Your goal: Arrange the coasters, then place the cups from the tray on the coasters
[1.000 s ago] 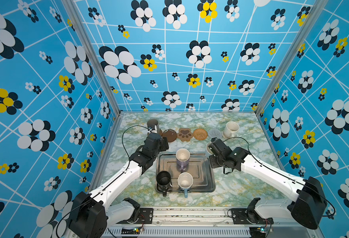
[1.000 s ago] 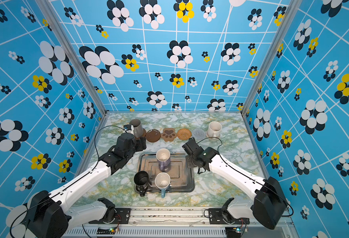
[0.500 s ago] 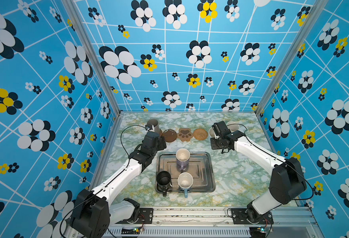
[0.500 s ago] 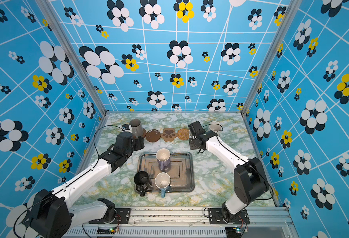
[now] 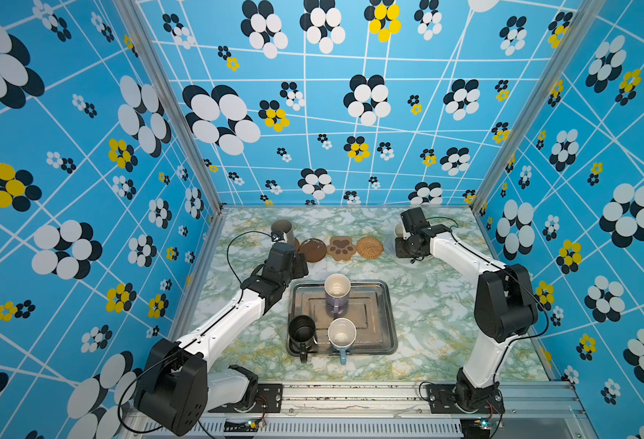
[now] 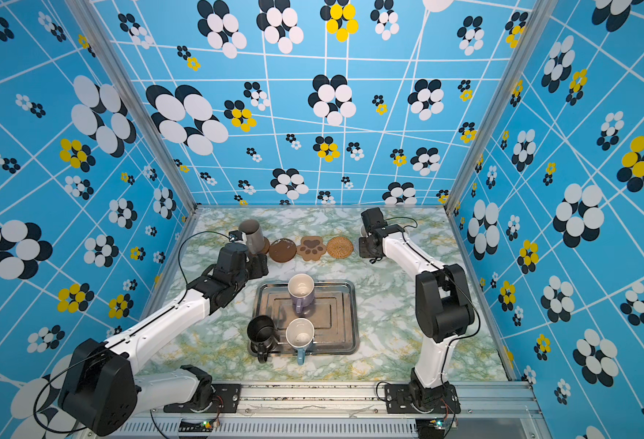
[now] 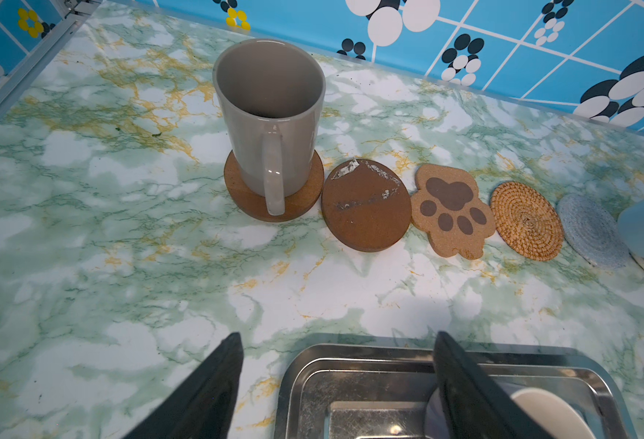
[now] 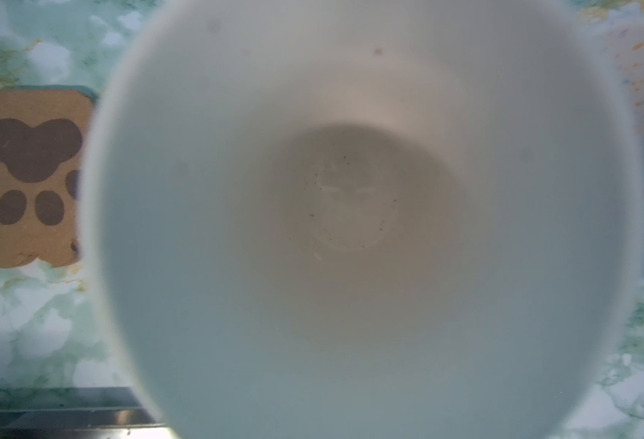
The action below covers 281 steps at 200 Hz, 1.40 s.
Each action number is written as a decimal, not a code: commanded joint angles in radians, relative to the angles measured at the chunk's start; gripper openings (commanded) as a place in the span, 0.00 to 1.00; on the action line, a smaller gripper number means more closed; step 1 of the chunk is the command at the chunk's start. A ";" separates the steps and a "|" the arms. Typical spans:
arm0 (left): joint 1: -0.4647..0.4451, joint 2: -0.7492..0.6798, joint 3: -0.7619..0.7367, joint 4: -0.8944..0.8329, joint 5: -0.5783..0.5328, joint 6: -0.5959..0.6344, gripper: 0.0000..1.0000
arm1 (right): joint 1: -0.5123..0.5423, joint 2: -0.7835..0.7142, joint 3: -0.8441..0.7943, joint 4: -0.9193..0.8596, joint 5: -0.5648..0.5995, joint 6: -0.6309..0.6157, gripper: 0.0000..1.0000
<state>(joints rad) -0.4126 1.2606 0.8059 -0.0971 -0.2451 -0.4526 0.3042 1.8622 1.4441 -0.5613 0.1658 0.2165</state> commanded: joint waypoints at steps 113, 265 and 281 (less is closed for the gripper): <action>0.008 0.024 0.043 0.008 0.019 0.005 0.80 | -0.017 0.135 0.177 0.014 -0.019 -0.025 0.00; 0.009 0.022 0.042 0.003 0.021 0.006 0.80 | -0.018 0.097 0.105 -0.004 -0.014 -0.023 0.00; 0.008 0.020 0.042 0.001 0.021 0.006 0.80 | -0.017 0.095 0.101 -0.004 -0.014 -0.022 0.00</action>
<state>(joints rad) -0.4118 1.2831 0.8204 -0.0975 -0.2314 -0.4526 0.2920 1.9991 1.5478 -0.5789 0.1436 0.1974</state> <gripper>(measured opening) 0.802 0.146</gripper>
